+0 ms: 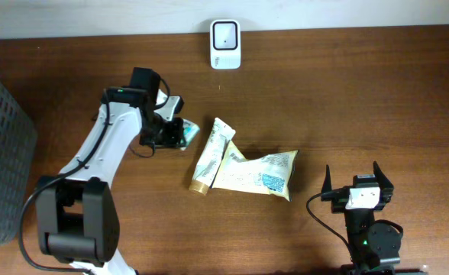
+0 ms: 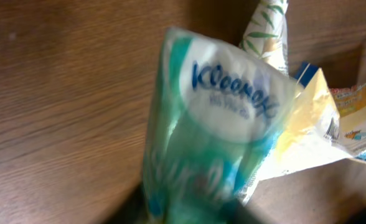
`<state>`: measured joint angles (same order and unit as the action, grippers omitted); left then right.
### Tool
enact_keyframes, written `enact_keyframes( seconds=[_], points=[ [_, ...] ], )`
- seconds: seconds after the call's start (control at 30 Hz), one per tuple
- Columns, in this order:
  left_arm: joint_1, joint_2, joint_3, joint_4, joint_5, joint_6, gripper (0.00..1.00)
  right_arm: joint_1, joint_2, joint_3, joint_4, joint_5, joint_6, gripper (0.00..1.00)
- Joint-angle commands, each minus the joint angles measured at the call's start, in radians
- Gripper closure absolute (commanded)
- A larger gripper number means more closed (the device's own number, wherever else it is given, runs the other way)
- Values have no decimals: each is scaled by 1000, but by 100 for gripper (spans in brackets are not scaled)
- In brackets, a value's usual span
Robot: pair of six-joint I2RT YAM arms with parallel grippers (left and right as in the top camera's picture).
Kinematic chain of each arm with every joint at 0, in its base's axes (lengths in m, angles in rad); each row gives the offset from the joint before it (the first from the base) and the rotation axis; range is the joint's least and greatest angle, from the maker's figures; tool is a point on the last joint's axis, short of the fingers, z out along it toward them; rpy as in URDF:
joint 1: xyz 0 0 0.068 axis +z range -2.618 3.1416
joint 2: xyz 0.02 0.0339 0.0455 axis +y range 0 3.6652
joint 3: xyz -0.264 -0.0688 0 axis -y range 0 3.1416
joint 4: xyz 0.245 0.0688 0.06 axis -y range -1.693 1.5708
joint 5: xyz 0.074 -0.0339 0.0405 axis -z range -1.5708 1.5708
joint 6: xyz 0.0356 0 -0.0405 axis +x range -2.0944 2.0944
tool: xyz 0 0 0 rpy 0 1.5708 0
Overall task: Scan the item barcode
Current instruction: 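Set the green Kleenex pack left of the white tube, then reach the left gripper into the basket and grasp the orange pasta pack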
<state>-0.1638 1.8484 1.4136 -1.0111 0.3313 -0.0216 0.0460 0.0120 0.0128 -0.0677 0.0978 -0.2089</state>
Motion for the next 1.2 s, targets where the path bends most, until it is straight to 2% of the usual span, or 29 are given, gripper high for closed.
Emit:
enact_keyframes(
  seconds=[0.0,0.13,0.2,0.27,0.4,0.43,0.53,0.67,0.8,0.87,1.07,1.13,1.17],
  points=[
    [-37,19,-6,11,-3,-13,3,-8,-6,-7,-4,16,3,1],
    [-30,19,16,4,-14,-12,0,-8,-6,-7,-4,16,3,1],
    [3,16,92,-39,-15,-11,1,-8,-6,-7,-4,16,3,1],
    [45,6,224,-113,-64,0,1,-8,-6,-7,-4,16,3,1],
    [146,-25,581,-268,-280,-1,1,-8,-6,-7,-4,16,3,1],
    [203,-39,684,-283,-321,-1,1,-8,-6,-7,-4,16,3,1],
    [395,-79,828,-278,-360,-4,1,-8,-6,-7,-4,16,3,1],
    [649,-90,816,-273,-573,-166,1,-8,-6,-7,-4,16,3,1],
    [853,-85,774,-241,-579,-217,1,-8,-6,-7,-4,16,3,1],
    [906,-82,740,-223,-580,-214,1,-8,-6,-7,-4,16,3,1],
    [1015,-80,388,-20,-579,17,1,-8,-6,-7,-4,16,3,1],
    [1046,-79,296,63,-578,117,1,-8,-6,-7,-4,16,3,1],
    [1069,-79,249,128,-528,206,1,-8,-6,-7,-4,16,3,1]
  ],
)
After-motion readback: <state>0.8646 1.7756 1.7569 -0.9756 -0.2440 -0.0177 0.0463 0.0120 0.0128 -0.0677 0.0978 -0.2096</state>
